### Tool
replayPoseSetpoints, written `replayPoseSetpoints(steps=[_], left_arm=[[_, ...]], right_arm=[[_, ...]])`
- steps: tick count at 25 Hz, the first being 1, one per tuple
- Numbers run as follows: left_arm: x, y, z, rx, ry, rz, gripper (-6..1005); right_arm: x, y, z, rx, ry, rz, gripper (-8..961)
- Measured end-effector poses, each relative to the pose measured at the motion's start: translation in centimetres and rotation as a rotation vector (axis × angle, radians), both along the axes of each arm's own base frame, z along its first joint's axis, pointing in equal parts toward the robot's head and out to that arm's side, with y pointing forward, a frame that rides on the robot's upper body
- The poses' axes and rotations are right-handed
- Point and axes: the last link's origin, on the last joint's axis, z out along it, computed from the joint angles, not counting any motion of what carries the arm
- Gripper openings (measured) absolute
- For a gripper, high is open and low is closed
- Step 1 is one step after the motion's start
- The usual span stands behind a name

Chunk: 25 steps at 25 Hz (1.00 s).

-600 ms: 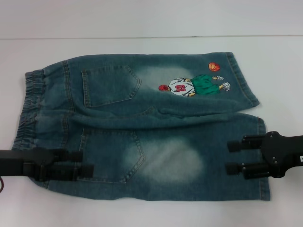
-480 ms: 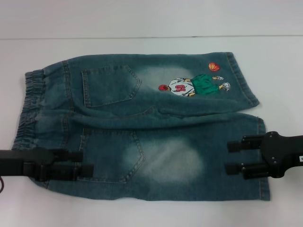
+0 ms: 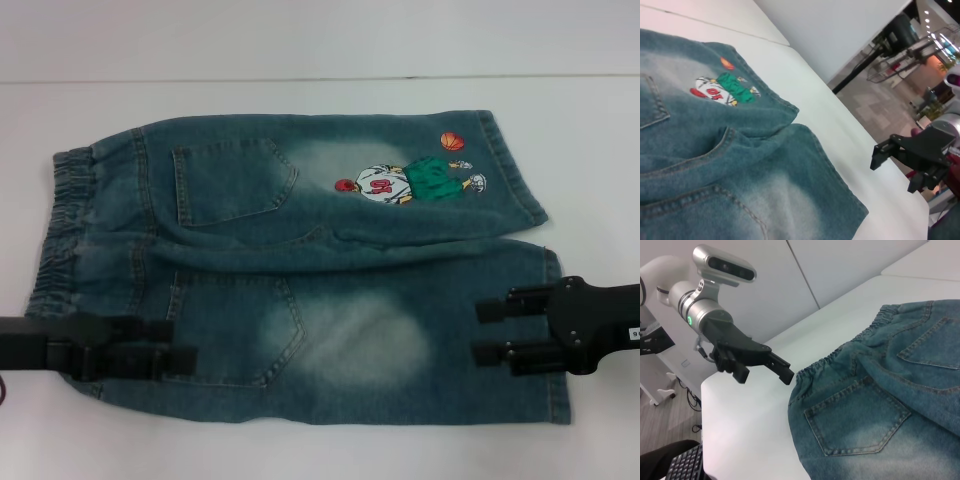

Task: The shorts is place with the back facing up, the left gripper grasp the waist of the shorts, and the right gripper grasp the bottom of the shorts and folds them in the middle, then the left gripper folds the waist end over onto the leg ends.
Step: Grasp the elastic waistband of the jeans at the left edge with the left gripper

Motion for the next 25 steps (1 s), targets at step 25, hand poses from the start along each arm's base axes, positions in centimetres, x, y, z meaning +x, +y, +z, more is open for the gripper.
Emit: replayPoseSetpoints(steps=[25], left_arm=[[-3.3, 5.7, 6.5, 0.004, 0.469, 0.666, 927]], right_arm=[[-0.1, 0.5, 0.1, 0.022, -0.020, 0.028, 696]])
